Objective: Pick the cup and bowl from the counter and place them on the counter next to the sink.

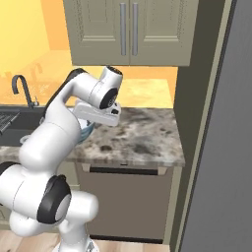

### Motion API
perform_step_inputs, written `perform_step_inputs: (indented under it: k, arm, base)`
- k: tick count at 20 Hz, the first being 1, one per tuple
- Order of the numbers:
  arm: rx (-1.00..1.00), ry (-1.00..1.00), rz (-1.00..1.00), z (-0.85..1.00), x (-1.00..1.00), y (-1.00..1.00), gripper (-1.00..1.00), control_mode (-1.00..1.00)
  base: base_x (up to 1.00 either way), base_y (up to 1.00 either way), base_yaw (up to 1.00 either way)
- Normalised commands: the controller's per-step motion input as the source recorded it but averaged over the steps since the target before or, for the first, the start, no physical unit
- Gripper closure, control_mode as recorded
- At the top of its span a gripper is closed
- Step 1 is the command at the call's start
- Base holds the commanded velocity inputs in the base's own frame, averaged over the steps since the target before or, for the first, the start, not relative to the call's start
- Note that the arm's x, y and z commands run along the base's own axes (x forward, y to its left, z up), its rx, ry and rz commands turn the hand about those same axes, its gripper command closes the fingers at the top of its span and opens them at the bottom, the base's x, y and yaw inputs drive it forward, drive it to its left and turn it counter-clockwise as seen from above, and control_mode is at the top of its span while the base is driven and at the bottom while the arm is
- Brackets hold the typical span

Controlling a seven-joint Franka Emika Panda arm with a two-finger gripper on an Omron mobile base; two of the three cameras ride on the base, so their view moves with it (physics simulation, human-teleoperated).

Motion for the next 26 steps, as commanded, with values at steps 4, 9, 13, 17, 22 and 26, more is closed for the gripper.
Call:
perform_step_inputs:
  k: [4, 9, 13, 17, 22, 26]
  arm:
    - [0.04, 0.00, -0.07, -0.38, 0.15, 0.00, 1.00, -1.00]
    - [0.02, -0.01, -0.12, -0.47, 0.29, 0.01, 1.00, -1.00]
    - [0.01, -0.03, -0.06, -0.20, 0.28, 0.00, 1.00, -1.00]
    - [0.00, 0.00, 0.00, -0.18, 0.45, 0.10, 1.00, -1.00]
    - [0.00, 0.01, -0.01, -0.17, 0.51, 0.36, 1.00, -1.00]
    - [0.00, 0.07, -0.04, -0.09, 0.58, 0.47, 1.00, -1.00]
  base:
    - [0.00, 0.00, 0.00]
    - [0.00, 0.00, 0.00]
    - [0.00, 0.00, 0.00]
    - [0.00, 0.00, 0.00]
    - [0.00, 0.00, 0.00]
    - [0.00, 0.00, 0.00]
